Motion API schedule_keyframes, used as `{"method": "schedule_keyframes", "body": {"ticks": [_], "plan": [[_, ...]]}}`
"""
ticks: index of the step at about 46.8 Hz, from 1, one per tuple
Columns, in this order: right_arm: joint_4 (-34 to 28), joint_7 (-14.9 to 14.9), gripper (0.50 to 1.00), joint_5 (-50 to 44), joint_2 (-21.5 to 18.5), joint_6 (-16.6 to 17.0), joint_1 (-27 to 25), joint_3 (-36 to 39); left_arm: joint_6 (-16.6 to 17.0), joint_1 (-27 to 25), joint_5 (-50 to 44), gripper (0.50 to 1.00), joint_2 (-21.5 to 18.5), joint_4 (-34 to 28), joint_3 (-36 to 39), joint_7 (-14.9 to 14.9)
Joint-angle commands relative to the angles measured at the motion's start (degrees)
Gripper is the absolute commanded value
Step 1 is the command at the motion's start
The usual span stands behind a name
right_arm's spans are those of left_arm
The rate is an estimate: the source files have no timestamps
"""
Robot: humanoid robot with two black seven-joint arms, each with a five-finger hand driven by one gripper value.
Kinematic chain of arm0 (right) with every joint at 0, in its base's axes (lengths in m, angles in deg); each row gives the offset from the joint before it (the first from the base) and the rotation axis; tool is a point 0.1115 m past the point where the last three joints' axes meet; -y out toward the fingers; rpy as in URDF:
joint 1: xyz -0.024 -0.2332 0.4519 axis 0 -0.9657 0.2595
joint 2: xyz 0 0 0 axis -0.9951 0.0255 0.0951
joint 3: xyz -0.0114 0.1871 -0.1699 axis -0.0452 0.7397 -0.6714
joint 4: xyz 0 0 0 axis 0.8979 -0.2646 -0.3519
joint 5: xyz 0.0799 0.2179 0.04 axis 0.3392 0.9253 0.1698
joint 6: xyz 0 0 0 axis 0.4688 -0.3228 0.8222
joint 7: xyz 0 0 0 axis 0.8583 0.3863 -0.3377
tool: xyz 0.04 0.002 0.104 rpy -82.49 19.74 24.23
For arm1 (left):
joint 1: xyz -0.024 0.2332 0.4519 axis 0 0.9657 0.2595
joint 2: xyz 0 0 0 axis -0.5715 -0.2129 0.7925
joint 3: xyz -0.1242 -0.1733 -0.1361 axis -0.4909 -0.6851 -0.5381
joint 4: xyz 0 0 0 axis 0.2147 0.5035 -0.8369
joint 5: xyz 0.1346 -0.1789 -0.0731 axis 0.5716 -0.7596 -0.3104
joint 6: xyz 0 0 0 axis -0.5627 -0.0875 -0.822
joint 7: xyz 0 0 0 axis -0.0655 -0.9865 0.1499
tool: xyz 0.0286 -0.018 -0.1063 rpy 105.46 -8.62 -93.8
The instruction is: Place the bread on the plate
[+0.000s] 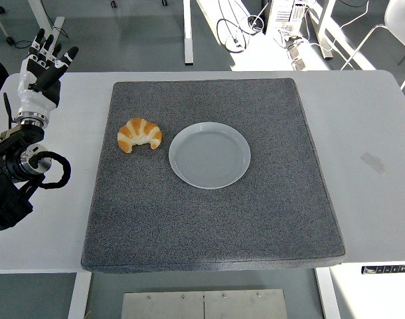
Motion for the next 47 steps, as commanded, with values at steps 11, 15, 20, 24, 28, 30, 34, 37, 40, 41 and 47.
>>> {"method": "schedule_keyframes", "body": {"ticks": [11, 15, 20, 24, 28, 30, 34, 37, 40, 41, 47], "plan": [[0.00, 0.00, 1.000, 0.08, 0.00, 0.00, 0.00, 0.00, 2.24, -6.01, 1.59, 0.834, -3.36, -0.07, 11.85, 0.49], [0.00, 0.00, 1.000, 0.00, 0.00, 0.00, 0.00, 0.00, 2.68, -7.86, 4.66, 0.828, -4.33, 0.01, 15.81, 0.76], [0.00, 0.00, 1.000, 0.08, 0.00, 0.00, 0.00, 0.00, 3.73, -9.09, 10.90, 0.827, -4.77, -0.95, 18.45, 0.76], [0.00, 0.00, 1.000, 0.00, 0.00, 0.00, 0.00, 0.00, 4.44, -9.36, 16.35, 0.828, -5.64, -2.88, 18.89, 0.76], [0.00, 0.00, 1.000, 0.00, 0.00, 0.00, 0.00, 0.00, 6.37, -9.53, 21.01, 0.828, -7.14, -6.57, 19.68, 0.76], [0.00, 0.00, 1.000, 0.00, 0.00, 0.00, 0.00, 0.00, 7.68, -9.62, 22.94, 0.828, -8.01, -8.50, 20.47, 1.11], [0.00, 0.00, 1.000, 0.00, 0.00, 0.00, 0.00, 0.00, 9.80, -10.58, 26.20, 0.827, -9.51, -12.28, 22.84, 3.39], [0.00, 0.00, 1.000, 0.00, 0.00, 0.00, 0.00, 0.00, 10.76, -11.20, 27.52, 0.827, -10.39, -14.13, 24.77, 5.85], [0.00, 0.00, 1.000, 0.00, 0.00, 0.00, 0.00, 0.00, 10.94, -11.82, 28.57, 0.827, -11.01, -15.27, 27.06, 8.40], [0.00, 0.00, 1.000, 0.00, 0.00, 0.00, 0.00, 0.00, 10.94, -12.16, 29.10, 0.827, -11.27, -15.54, 28.02, 9.10], [0.00, 0.00, 1.000, 0.00, 0.00, 0.00, 0.00, 0.00, 11.03, -15.24, 31.30, 0.825, -12.59, -17.21, 35.05, 13.32]]}}
